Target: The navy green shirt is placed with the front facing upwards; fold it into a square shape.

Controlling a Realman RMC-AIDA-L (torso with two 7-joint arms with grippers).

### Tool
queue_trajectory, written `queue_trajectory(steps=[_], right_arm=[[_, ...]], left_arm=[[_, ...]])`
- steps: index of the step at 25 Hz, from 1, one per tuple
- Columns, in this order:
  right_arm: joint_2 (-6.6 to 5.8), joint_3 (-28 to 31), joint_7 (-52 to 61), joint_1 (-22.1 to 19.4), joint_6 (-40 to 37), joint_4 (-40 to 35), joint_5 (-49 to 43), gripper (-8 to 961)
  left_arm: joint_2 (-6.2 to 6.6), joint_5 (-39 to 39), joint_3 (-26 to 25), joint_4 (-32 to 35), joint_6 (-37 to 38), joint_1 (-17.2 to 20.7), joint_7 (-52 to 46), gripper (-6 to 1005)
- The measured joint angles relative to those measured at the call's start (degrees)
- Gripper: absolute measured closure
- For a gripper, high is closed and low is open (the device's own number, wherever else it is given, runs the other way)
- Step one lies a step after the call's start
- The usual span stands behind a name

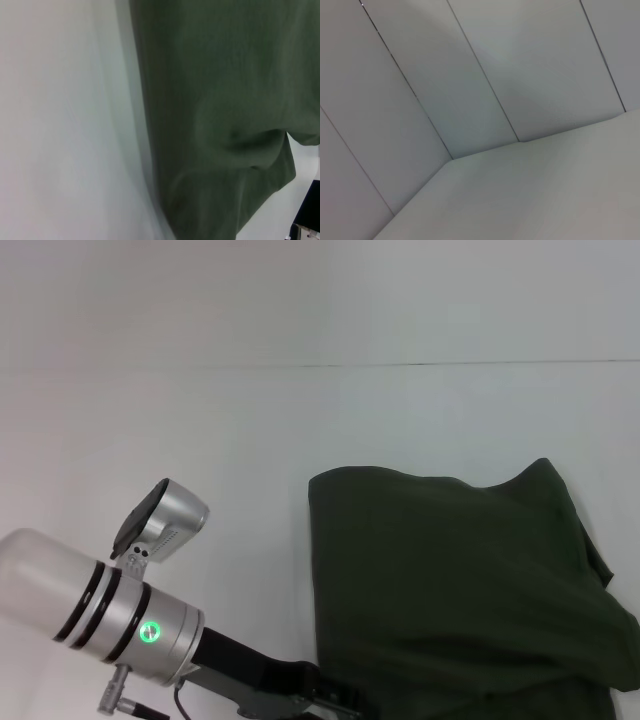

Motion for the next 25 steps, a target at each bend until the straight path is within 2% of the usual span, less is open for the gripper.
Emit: queue_trajectory(steps=[25], right_arm=[[-0.24, -0.1, -0.1, 0.0, -0.7, 0.0, 0.0, 121]], left_arm=[[0.02, -0.2, 3.6, -3.2, -5.5, -4.7, -0.3, 52]])
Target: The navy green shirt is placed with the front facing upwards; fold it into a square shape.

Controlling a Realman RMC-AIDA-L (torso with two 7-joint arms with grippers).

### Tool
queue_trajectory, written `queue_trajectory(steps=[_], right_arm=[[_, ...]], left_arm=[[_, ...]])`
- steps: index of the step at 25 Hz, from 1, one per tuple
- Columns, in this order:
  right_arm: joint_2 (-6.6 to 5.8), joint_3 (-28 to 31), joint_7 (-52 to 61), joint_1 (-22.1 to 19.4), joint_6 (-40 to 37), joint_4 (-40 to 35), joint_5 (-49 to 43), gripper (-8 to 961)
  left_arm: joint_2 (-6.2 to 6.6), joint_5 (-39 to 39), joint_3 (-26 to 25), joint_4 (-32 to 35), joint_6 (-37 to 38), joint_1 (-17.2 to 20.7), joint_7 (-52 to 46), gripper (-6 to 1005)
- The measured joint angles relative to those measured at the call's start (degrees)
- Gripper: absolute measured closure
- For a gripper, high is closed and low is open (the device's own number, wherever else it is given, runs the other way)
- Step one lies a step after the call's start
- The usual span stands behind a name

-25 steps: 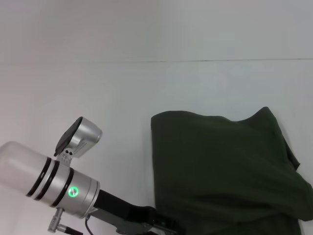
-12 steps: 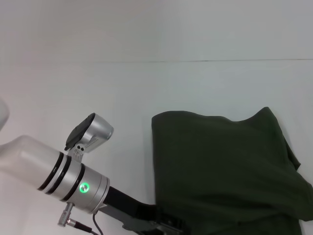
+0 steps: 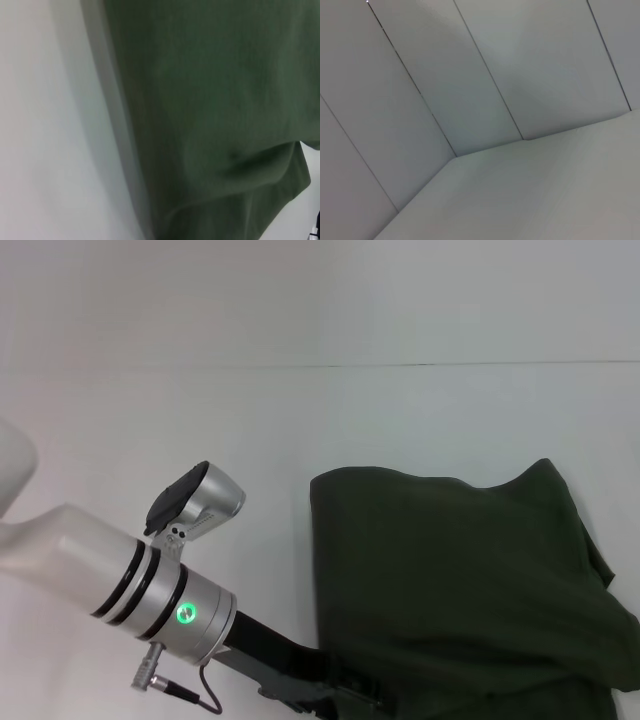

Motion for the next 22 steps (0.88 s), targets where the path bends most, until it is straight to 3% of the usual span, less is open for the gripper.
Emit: queue_trajectory(steps=[5, 11, 22], right_arm=[[0.00, 0.0, 0.0, 0.0, 0.0, 0.0, 0.0, 120], [-0.06, 0.0, 0.0, 0.0, 0.0, 0.0, 0.0, 119], [-0.18, 0.0, 0.0, -0.1, -0.1, 0.0, 0.0, 120]], left_arm=[[0.03, 0.0, 0.2, -0.7, -1.0, -0.7, 0.0, 61], [0.08, 0.4, 0.9, -1.9, -2.7, -1.9, 0.0, 264], [0.03, -0.3, 2.8, -1.6, -4.4, -2.0, 0.5, 433]])
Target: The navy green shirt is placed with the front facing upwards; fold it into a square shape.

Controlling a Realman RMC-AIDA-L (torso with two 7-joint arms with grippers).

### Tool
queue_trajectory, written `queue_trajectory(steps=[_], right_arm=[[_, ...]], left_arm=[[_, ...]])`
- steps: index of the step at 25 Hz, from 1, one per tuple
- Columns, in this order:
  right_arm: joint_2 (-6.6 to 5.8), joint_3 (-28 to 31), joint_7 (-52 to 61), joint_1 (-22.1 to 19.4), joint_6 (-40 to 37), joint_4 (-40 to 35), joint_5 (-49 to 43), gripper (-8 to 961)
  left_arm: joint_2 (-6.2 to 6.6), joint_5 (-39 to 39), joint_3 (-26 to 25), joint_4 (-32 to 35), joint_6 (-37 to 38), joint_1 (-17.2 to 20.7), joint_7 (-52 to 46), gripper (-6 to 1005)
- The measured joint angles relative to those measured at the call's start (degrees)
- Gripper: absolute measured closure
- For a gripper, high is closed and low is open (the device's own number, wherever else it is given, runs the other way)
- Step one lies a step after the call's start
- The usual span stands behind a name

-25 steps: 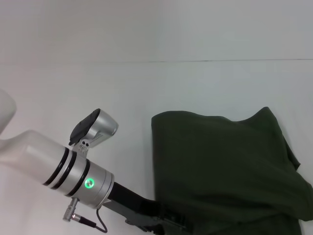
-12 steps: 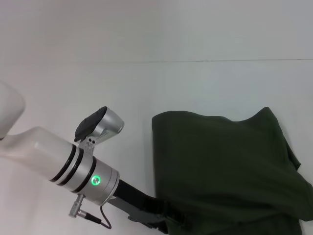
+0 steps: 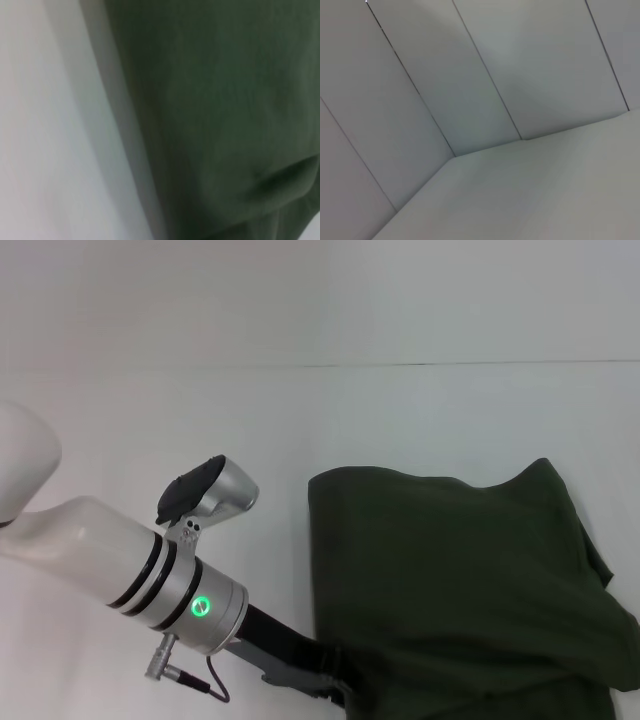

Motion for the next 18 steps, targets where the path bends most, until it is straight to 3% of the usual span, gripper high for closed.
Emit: queue_trajectory(steps=[10, 18], right_arm=[[-0.10, 0.3, -0.2, 0.0, 0.0, 0.0, 0.0, 120], [-0.03, 0.2, -0.4, 0.0, 0.0, 0.0, 0.0, 120]], left_arm=[[0.43, -2.2, -1.2, 0.9, 2.3, 0.4, 1.0, 824], [1.41, -2.2, -4.5, 2.3, 4.8, 1.6, 2.0, 886]])
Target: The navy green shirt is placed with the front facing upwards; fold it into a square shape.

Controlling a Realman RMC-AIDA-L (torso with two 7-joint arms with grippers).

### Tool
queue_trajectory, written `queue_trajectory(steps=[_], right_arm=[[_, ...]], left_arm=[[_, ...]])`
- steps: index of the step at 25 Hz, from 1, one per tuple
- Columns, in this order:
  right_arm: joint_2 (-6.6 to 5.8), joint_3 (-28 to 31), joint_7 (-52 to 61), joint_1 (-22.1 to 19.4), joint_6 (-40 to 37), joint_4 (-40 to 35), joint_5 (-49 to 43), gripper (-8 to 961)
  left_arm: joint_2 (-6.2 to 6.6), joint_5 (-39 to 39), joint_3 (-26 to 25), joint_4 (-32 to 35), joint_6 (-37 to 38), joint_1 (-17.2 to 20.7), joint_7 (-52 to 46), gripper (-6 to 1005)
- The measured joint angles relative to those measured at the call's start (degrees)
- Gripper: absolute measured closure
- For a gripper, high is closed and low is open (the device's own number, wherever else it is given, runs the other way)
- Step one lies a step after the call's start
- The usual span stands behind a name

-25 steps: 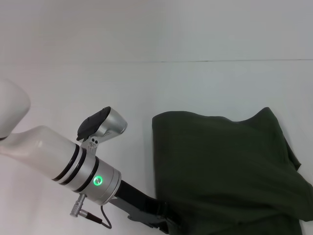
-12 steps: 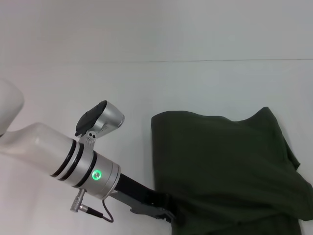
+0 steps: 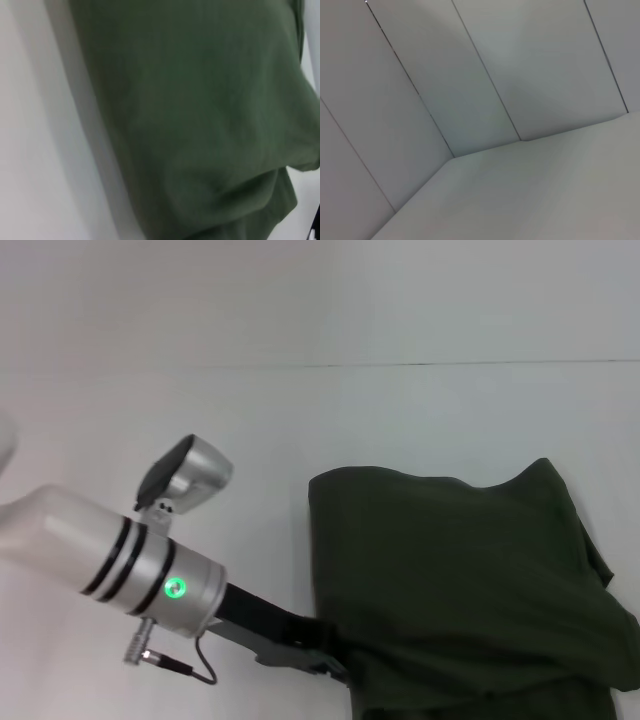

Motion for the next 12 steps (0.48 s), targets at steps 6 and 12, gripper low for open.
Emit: queue_trajectory(steps=[6, 12], right_arm=[[0.26, -0.2, -0.1, 0.0, 0.0, 0.0, 0.0, 120], [0.33, -0.3, -0.1, 0.4, -0.2, 0.0, 0.2, 121]], left_arm=[[0.80, 0.3, -1.7, 3.2, 2.0, 2.6, 0.0, 907], [0.89, 0.3, -1.8, 3.4, 2.4, 3.2, -0.2, 919]])
